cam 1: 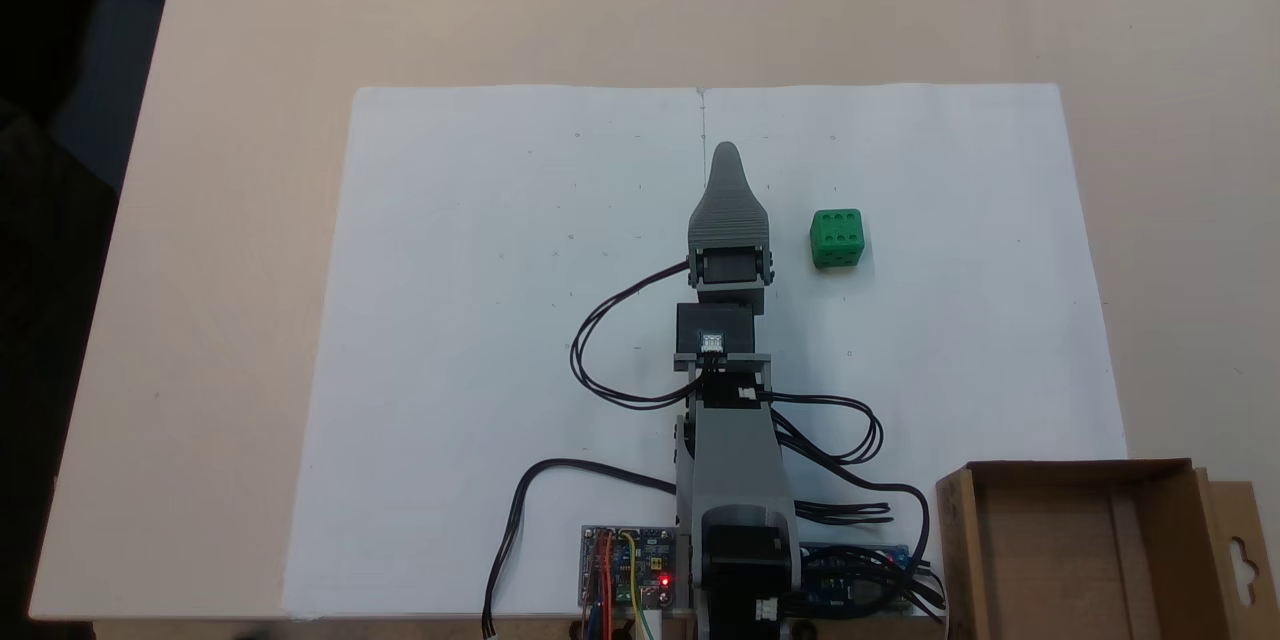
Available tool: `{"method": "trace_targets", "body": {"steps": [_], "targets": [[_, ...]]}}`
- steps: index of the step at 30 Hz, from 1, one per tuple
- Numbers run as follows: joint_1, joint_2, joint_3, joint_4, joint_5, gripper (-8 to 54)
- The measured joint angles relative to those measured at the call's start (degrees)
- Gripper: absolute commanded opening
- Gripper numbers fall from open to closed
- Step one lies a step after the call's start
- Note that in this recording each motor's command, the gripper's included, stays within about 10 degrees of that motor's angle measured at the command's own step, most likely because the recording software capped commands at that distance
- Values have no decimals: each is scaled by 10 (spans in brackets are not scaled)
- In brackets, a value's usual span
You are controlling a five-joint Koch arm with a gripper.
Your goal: Grasp a green dice and put it in the bin.
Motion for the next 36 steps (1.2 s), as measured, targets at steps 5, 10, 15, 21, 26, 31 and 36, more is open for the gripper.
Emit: {"method": "trace_targets", "body": {"steps": [5, 10, 15, 21, 26, 31, 36], "targets": [[0, 0, 0, 0, 1, 451], [0, 0, 1, -1, 1, 451], [0, 0, 1, 0, 1, 449], [-2, 0, 1, -1, 0, 448], [0, 0, 1, -1, 0, 447], [0, 0, 1, 0, 0, 445], [0, 0, 1, 0, 1, 437]]}}
